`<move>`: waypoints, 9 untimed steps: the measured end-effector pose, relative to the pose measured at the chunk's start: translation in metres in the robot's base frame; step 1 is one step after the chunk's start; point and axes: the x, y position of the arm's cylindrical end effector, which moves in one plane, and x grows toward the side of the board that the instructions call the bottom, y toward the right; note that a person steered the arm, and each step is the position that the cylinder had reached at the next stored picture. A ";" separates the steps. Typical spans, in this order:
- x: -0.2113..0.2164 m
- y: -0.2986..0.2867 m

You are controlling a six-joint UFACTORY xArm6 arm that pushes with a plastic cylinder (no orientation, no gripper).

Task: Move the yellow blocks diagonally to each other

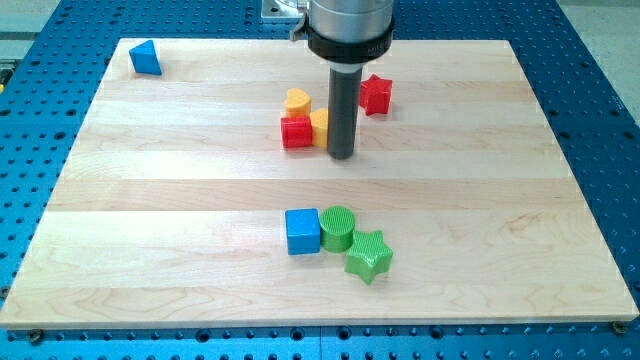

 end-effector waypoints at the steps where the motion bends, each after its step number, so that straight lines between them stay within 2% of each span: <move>1: -0.029 0.010; 3: -0.033 0.023; 5: -0.070 0.013; 6: -0.032 0.016; 7: -0.039 -0.018; 8: -0.012 -0.045; 9: -0.007 -0.074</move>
